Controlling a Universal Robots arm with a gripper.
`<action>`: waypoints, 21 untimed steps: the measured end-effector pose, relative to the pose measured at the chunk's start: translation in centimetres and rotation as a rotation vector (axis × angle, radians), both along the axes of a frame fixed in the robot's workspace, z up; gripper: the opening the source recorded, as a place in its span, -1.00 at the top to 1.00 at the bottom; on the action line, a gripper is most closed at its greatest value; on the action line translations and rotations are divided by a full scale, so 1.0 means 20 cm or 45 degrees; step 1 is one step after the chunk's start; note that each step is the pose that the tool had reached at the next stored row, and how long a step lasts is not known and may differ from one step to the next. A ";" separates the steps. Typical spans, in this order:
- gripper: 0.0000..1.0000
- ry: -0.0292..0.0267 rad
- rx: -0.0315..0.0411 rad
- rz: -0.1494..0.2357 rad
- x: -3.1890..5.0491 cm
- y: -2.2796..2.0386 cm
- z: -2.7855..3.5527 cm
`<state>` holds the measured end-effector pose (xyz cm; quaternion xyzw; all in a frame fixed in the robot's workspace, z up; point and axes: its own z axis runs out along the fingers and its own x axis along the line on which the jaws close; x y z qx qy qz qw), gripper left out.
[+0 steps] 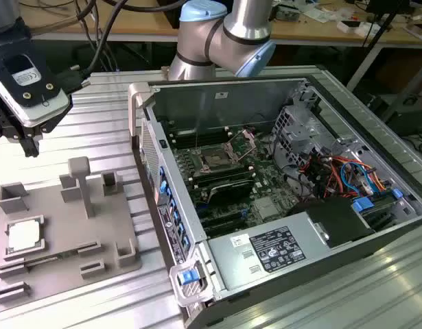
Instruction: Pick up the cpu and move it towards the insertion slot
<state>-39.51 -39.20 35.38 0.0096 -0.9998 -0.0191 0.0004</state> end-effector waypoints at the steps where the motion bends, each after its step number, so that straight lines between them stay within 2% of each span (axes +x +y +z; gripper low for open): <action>1: 0.79 0.0000 0.0000 0.000 0.000 0.000 0.000; 13: 0.79 0.0000 0.0000 0.000 -0.018 0.000 -0.001; 21: 0.79 0.0000 0.0000 0.000 -0.081 -0.005 -0.004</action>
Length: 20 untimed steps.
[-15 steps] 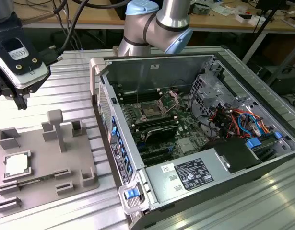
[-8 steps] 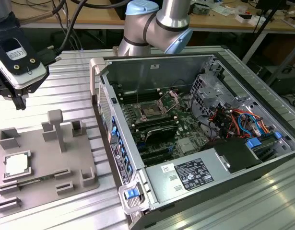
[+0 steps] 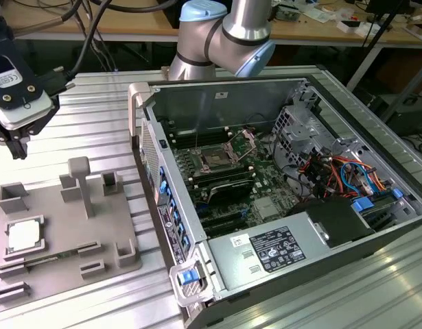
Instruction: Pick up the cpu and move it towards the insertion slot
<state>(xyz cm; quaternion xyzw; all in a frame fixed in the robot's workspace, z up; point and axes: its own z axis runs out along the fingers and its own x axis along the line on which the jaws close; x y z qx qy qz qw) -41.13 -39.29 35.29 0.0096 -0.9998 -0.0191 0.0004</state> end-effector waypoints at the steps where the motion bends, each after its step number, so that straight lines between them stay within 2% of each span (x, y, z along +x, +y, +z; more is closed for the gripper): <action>1: 0.79 0.0000 0.0000 0.000 -0.007 -0.001 -0.001; 4: 0.79 0.0001 0.0000 0.000 -0.031 -0.005 -0.002; 14: 0.77 0.0000 -0.0001 0.000 -0.032 -0.004 -0.002; 17: 0.37 0.0000 0.0000 0.000 -0.033 -0.004 -0.002; 20: 0.37 -0.0001 0.0000 0.000 -0.033 -0.004 -0.002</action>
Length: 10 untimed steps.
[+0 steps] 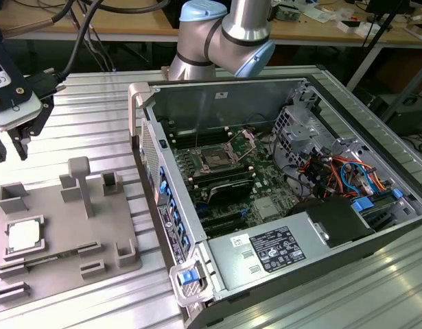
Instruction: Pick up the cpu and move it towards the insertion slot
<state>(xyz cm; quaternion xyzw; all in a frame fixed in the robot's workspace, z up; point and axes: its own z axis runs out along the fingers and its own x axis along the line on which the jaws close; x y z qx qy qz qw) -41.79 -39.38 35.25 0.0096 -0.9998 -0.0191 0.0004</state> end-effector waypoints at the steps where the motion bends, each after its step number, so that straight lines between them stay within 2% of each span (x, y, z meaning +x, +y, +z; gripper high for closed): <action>1: 0.37 0.0001 0.0000 0.000 0.000 0.000 0.000; 3: 0.35 0.0000 0.0000 0.000 0.000 0.000 0.000; 4: 0.22 0.0000 0.0000 0.000 0.000 0.000 0.000; 7: 0.20 0.0001 -0.0001 0.000 -0.004 -0.002 -0.001; 8: 0.07 0.0001 0.0000 0.001 -0.007 -0.003 -0.003; 10: 0.07 0.0001 0.0000 0.005 -0.014 -0.007 -0.009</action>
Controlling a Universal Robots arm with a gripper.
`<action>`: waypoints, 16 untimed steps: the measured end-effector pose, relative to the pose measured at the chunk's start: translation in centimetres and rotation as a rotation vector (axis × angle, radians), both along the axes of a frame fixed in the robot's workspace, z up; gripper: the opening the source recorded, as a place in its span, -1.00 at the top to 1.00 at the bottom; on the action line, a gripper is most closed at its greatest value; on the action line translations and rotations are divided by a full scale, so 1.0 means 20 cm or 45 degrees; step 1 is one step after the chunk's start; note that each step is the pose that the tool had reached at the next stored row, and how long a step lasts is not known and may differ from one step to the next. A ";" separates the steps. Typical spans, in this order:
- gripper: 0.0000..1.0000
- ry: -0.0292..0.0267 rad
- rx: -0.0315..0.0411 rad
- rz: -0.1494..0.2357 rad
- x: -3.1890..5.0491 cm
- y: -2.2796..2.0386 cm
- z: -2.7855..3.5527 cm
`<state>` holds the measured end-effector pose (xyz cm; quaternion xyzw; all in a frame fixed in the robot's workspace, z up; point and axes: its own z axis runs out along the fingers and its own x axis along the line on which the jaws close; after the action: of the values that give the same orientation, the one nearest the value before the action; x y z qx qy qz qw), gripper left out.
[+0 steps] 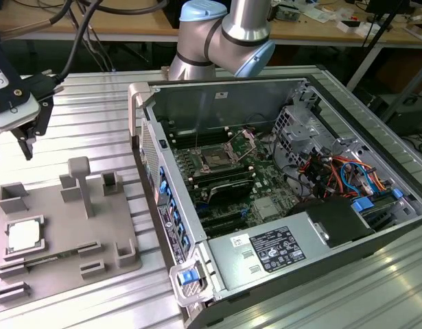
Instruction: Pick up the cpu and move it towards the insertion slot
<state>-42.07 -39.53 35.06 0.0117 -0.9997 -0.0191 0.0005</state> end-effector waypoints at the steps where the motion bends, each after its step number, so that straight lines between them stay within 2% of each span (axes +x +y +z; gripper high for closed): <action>1: 0.07 -0.0001 0.0001 0.004 -0.005 -0.003 -0.006; 5: 0.07 -0.0002 0.0033 0.022 -0.029 -0.015 -0.024; 16: 0.07 -0.0001 0.0097 0.023 -0.031 -0.017 -0.026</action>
<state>-42.68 -39.86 34.55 0.0208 -0.9995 -0.0229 0.0006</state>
